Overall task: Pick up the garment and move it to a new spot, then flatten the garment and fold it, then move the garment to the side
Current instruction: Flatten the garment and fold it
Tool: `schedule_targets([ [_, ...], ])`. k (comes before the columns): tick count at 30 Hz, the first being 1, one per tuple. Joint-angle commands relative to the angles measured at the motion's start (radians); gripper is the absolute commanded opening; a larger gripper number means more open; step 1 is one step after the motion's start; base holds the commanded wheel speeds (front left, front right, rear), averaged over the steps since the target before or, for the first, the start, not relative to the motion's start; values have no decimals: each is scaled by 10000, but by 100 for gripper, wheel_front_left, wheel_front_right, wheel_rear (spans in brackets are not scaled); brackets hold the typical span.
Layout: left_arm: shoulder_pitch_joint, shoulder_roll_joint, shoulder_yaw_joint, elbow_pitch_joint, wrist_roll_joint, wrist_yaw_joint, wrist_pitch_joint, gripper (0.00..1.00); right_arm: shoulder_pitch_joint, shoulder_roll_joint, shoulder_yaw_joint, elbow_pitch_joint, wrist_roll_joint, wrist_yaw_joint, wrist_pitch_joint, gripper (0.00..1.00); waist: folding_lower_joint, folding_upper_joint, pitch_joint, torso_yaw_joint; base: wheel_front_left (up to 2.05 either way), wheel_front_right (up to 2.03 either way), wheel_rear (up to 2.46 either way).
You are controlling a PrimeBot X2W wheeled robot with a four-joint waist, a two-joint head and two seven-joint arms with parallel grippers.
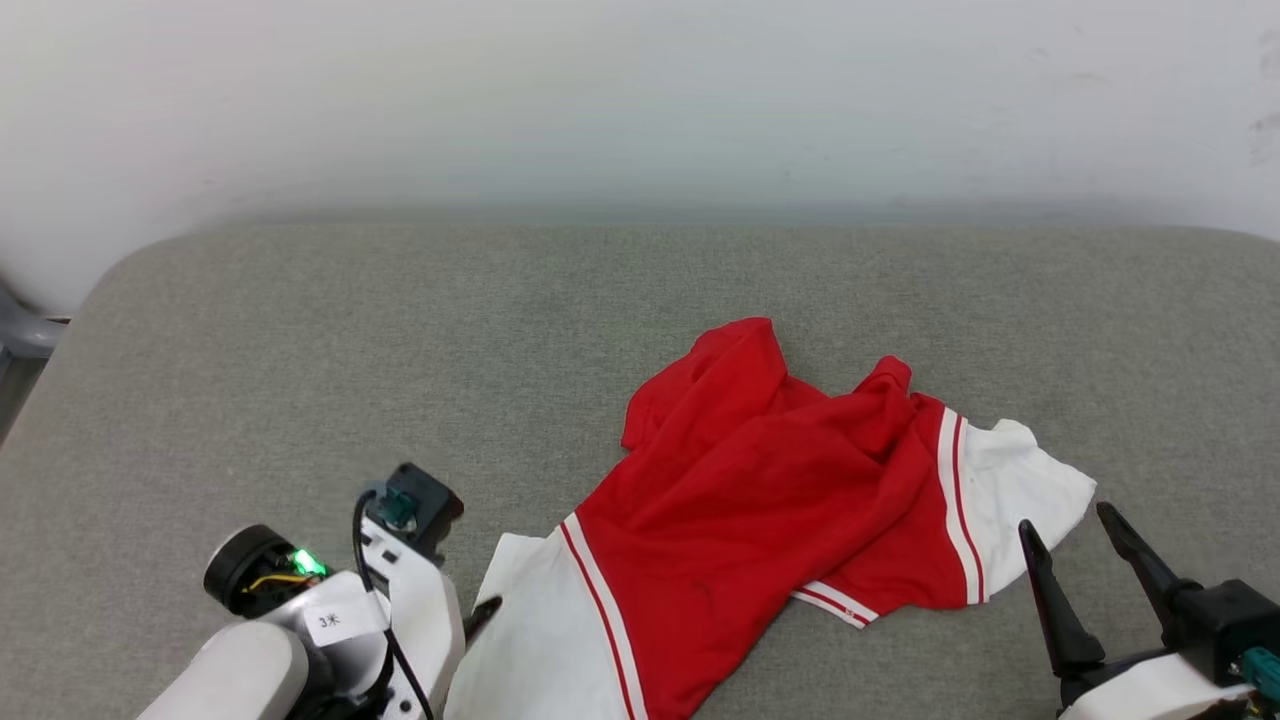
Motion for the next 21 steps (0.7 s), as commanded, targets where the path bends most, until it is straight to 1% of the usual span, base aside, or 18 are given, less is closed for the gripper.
schedule_targets([
  [1, -109, 273, -235, -116, -253, -4, 360, 100, 195, 108, -54, -131, -63, -11, 31, 100, 1, -1, 42, -49, 0, 0, 0],
  [5, -79, 766, -716, -259, -810, -5, 876, 100, 315, 234, -110, -259, -98, -9, 18, 100, 1, -1, 215, -144, 0, 0, 0],
  [9, -31, 982, -971, -31, -990, -5, 902, 100, 241, 278, -108, -286, -146, -9, -28, 100, 1, -1, 474, -237, 0, 0, 0],
  [16, 51, 1010, -1578, 639, -1051, -7, 698, 100, -72, 287, -35, -152, -162, -11, -98, 100, 1, -1, 968, -395, 0, 0, 0],
  [21, 125, 866, -2079, 1260, -1112, -7, 575, 100, -237, 290, -9, -41, -167, -9, -187, 100, 1, -1, 1217, -455, 0, 0, 0],
])
